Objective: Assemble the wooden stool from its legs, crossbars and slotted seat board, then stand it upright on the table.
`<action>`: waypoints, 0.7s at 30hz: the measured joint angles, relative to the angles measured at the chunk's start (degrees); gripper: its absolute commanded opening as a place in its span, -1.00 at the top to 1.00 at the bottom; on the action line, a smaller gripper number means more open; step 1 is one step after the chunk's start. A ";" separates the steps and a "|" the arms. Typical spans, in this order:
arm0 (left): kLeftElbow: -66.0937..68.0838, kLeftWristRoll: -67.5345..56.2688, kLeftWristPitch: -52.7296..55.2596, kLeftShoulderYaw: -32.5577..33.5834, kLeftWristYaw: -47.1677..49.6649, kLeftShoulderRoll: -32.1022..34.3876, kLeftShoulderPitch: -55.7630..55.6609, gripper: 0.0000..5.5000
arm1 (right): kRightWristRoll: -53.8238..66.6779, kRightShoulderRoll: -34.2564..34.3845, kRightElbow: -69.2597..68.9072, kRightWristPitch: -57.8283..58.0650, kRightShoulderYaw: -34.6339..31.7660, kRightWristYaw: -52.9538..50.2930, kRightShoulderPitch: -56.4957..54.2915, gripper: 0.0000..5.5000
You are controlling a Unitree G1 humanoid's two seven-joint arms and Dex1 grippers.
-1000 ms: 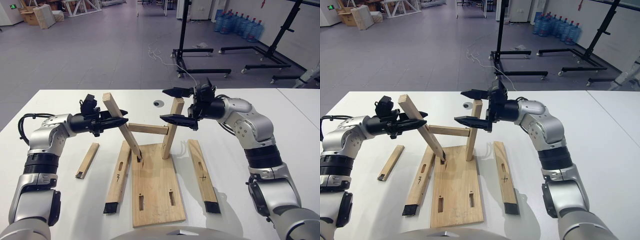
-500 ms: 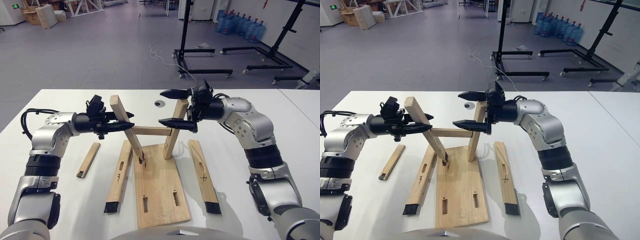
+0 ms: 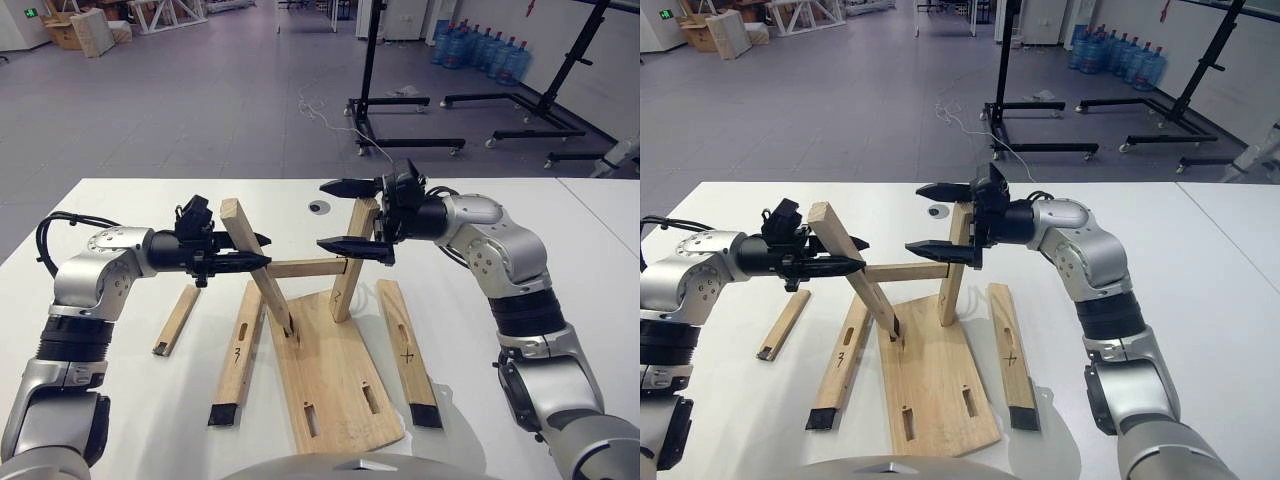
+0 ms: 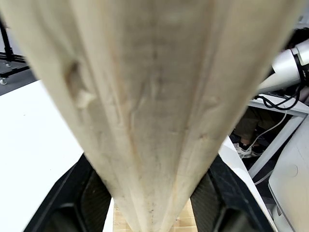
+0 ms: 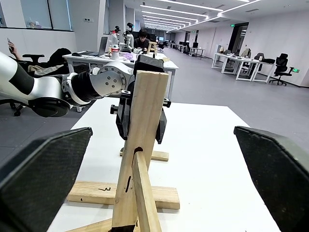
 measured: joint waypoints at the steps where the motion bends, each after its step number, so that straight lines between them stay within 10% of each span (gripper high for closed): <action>1: -0.20 0.00 -0.02 0.14 0.20 0.12 0.36 0.27 | 0.01 0.00 -0.03 0.04 -0.03 -0.04 0.00 -0.96; 13: -3.09 -1.22 -1.19 1.74 2.27 1.00 4.28 0.27 | 7.80 -1.43 -2.84 4.93 -8.87 -1.67 -5.06 -0.96; 21: -3.25 -1.30 -1.83 1.52 2.36 1.74 4.77 0.27 | 16.40 -17.89 -7.47 14.49 -12.45 16.72 5.43 -0.96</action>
